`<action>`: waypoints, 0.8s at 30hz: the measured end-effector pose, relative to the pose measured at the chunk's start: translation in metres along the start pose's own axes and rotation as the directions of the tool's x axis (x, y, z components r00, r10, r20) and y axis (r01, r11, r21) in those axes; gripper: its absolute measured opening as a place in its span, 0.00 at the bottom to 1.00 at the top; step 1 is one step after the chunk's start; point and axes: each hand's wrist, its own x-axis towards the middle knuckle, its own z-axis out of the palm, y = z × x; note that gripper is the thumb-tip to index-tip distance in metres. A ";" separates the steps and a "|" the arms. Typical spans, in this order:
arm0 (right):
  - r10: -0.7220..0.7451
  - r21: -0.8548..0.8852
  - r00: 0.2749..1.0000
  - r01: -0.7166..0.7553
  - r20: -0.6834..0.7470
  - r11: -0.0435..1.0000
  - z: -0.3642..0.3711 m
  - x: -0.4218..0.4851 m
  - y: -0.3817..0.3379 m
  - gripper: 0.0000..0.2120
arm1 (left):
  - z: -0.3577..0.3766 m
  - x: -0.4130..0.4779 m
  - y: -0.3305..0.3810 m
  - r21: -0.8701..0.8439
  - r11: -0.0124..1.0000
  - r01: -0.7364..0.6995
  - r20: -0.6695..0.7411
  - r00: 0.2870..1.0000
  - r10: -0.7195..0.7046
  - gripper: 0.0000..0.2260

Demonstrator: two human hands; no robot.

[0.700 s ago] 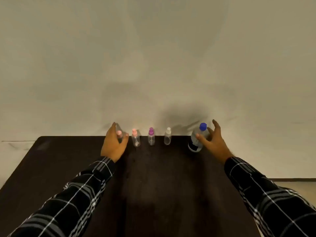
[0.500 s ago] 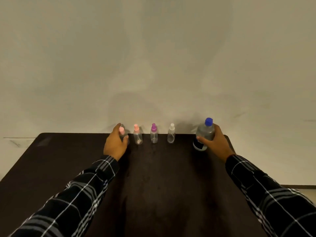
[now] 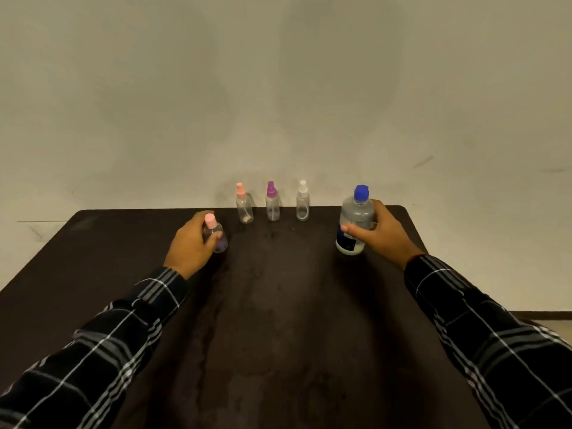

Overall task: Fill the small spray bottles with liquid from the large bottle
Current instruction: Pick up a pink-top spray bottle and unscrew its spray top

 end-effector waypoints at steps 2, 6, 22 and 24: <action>-0.004 -0.007 1.000 0.004 0.014 1.000 0.003 -0.013 -0.001 0.30 | -0.004 -0.017 -0.004 0.012 1.000 -0.022 0.017 1.000 0.022 0.19; -0.013 0.001 1.000 0.013 0.027 1.000 0.011 -0.044 -0.004 0.30 | -0.013 -0.052 -0.007 0.015 0.999 -0.045 0.034 0.998 0.044 0.21; 0.035 -0.050 0.999 -0.033 0.035 0.998 0.039 -0.167 -0.037 0.34 | -0.039 -0.162 0.010 -0.044 0.997 -0.059 0.103 0.993 0.063 0.20; 0.039 -0.035 0.998 -0.038 0.041 0.999 0.039 -0.176 -0.037 0.33 | -0.040 -0.174 0.011 -0.056 0.996 -0.068 0.123 0.990 0.075 0.19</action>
